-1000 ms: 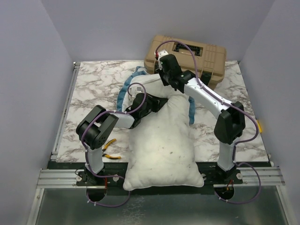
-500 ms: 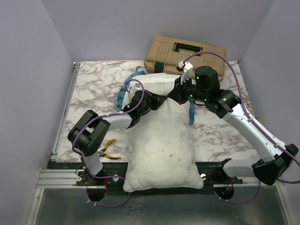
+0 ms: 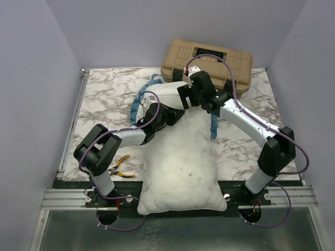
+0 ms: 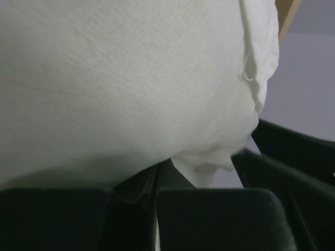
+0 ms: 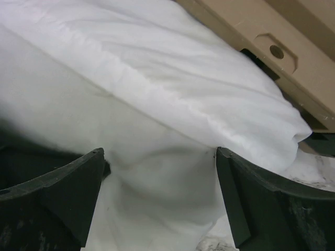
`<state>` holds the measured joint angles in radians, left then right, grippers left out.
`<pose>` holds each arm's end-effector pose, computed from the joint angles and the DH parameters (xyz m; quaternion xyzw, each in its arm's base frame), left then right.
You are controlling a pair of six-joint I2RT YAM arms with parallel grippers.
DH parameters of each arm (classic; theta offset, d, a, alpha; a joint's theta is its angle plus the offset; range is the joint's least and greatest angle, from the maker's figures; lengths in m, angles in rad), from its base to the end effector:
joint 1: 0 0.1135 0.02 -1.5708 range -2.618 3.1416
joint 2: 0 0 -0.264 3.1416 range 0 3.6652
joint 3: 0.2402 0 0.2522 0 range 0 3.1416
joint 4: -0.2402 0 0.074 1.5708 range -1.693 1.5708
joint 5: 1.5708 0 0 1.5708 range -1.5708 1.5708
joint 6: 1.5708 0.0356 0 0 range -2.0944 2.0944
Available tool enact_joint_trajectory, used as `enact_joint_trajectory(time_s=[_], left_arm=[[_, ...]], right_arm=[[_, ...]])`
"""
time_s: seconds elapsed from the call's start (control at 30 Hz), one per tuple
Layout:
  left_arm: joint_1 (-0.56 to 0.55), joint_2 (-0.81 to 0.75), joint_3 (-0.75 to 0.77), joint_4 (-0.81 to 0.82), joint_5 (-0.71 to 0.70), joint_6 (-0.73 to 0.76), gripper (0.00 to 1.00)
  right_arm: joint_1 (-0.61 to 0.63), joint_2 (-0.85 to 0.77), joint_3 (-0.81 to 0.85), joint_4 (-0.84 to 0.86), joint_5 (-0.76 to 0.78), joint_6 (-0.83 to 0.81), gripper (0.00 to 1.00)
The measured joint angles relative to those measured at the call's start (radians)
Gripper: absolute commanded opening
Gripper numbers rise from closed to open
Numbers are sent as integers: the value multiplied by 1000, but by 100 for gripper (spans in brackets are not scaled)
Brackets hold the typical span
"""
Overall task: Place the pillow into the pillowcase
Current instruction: Stuff the pillow into the pillowcase.
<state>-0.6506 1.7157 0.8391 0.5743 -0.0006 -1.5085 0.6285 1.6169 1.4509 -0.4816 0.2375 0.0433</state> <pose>0.2909 -0.2214 0.1922 -0.3352 0.7325 -0.5224 0.2797 0.3045 0.2109 0.3304 -0.2059 0.8665 0.0456 0.4525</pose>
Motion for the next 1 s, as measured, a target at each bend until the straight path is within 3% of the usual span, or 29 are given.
enact_joint_trajectory(time_s=[0.33,0.63,0.8,1.0], left_arm=[[-4,13,8,2,19,2,0],[-5,45,36,0,65,8,0],[-5,45,36,0,66,10,0],[-5,45,36,0,69,10,0]], right_arm=[[7,230,130,76,245,-147,94],[4,322,345,121,275,-198,85],[-5,393,396,129,245,-199,64],[-21,441,395,94,122,-194,5]])
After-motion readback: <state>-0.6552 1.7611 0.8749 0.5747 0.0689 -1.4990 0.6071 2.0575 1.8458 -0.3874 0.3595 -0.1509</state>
